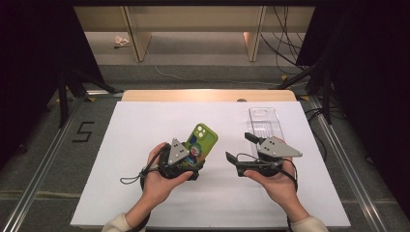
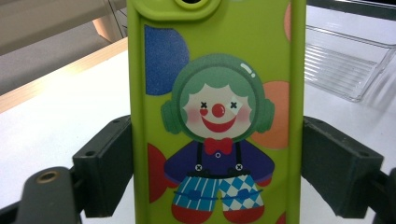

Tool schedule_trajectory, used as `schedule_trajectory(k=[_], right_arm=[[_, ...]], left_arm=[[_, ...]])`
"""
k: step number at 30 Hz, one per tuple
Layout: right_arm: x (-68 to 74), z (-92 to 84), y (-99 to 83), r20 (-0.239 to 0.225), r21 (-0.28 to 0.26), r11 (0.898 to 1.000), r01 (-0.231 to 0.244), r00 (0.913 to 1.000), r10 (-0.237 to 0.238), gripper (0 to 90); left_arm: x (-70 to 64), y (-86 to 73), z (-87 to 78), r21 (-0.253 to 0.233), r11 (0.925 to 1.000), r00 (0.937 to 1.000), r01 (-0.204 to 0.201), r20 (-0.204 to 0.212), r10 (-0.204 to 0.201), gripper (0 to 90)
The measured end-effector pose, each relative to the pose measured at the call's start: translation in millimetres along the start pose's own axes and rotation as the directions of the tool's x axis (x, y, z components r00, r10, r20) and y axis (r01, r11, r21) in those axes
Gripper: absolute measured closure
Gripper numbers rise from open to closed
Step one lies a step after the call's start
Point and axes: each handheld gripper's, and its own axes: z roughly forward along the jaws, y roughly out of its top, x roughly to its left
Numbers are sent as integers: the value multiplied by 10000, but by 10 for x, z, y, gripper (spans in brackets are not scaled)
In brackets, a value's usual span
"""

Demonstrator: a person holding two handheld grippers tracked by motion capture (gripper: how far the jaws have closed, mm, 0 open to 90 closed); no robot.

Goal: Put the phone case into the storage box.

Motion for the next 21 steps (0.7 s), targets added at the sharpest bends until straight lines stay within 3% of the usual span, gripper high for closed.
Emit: schedule_trajectory(k=[21], right_arm=[[50, 78, 38, -164, -26, 10000, 1, 9999, -1, 116]], left_arm=[[-116, -13, 50, 63, 9996, 9994, -273, 194, 271, 164]])
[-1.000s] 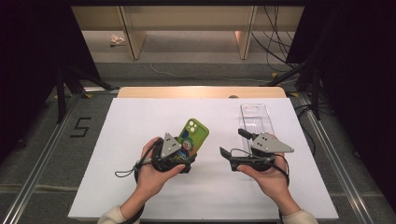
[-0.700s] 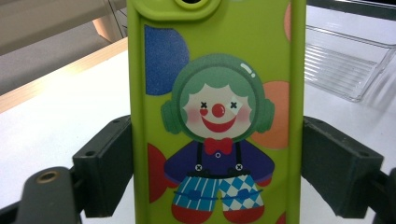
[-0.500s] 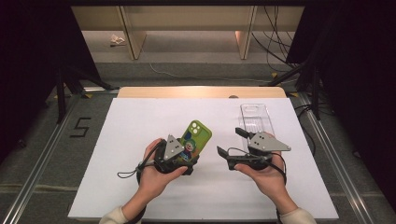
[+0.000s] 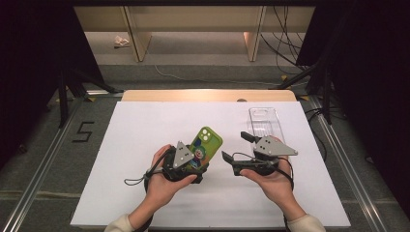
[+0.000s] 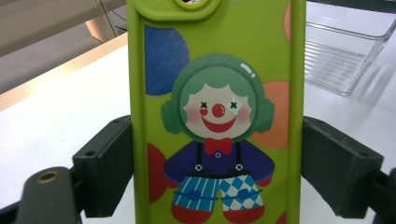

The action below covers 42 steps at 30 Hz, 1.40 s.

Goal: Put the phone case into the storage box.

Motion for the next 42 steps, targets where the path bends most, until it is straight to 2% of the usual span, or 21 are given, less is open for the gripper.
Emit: schedule_trajectory(k=[26, 42], right_arm=[[40, 112, 46, -159, -44, 10000, 12, 9999, -13, 119], [46, 206, 26, -217, 122, 9999, -115, 9997, 118, 126]], left_arm=[[-154, 14, 33, -24, 9995, 9991, -306, 291, 307, 164], [-222, 16, 52, 18, 9989, 9979, -463, 465, 462, 164]])
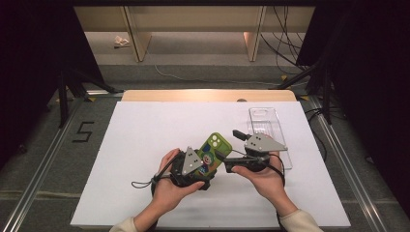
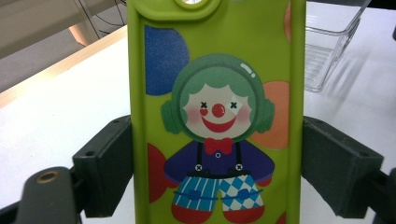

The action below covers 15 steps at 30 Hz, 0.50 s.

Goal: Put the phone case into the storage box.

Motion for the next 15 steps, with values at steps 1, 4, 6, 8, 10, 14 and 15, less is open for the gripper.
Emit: schedule_trajectory(k=[1, 4, 6, 8, 10, 14, 15], right_arm=[[0, 8, -2, -8, -3, 10000, -22, 10000, 22, 127], [0, 30, -6, -5, 32, 10000, -68, 10000, 68, 129], [1, 40, -5, 9, 49, 10000, -64, 10000, 64, 130], [1, 52, -3, -3, 57, 10000, -81, 10000, 81, 130], [1, 66, -5, -14, 84, 9999, -97, 10000, 97, 130], [3, 97, -11, -47, 138, 9998, -115, 9999, 116, 130], [5, 103, -11, -61, 139, 9998, -128, 9999, 129, 131]], left_arm=[[-4, 0, 2, 4, 10000, 10000, -7, 17, 7, 164], [-13, 0, 6, 18, 10000, 10000, -44, 42, 44, 164], [-20, 0, 8, -8, 10000, 10000, -10, 38, 10, 164], [-23, 1, 8, -8, 10000, 10000, -35, 57, 35, 164], [-26, 2, 9, 1, 10000, 10000, -70, 55, 70, 164], [-28, 1, 11, 25, 9999, 9999, -107, 82, 107, 164], [-28, 2, 11, 24, 9999, 9999, -109, 82, 109, 164]])
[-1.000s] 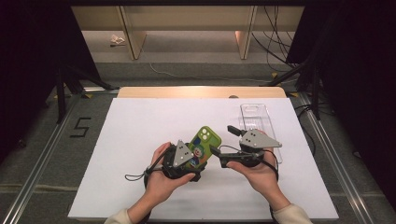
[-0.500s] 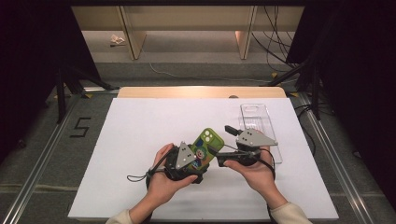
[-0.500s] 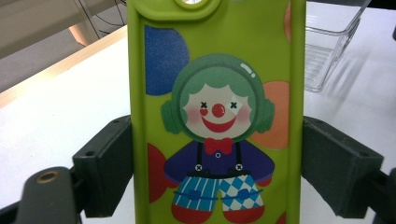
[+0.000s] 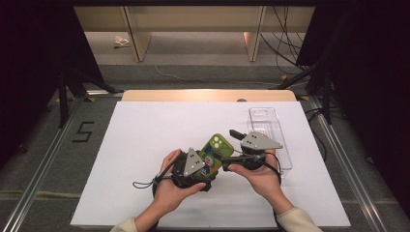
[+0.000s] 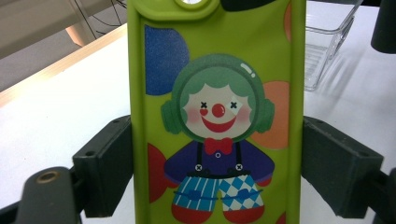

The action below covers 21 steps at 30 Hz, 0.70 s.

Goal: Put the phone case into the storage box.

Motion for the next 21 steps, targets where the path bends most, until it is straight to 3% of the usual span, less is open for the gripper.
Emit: schedule_trajectory(k=[21], right_arm=[[-6, 113, 7, -166, 73, 9997, -214, 9996, 215, 155]], left_arm=[[-24, -1, 10, -46, 10000, 10000, -8, 78, 8, 165]])
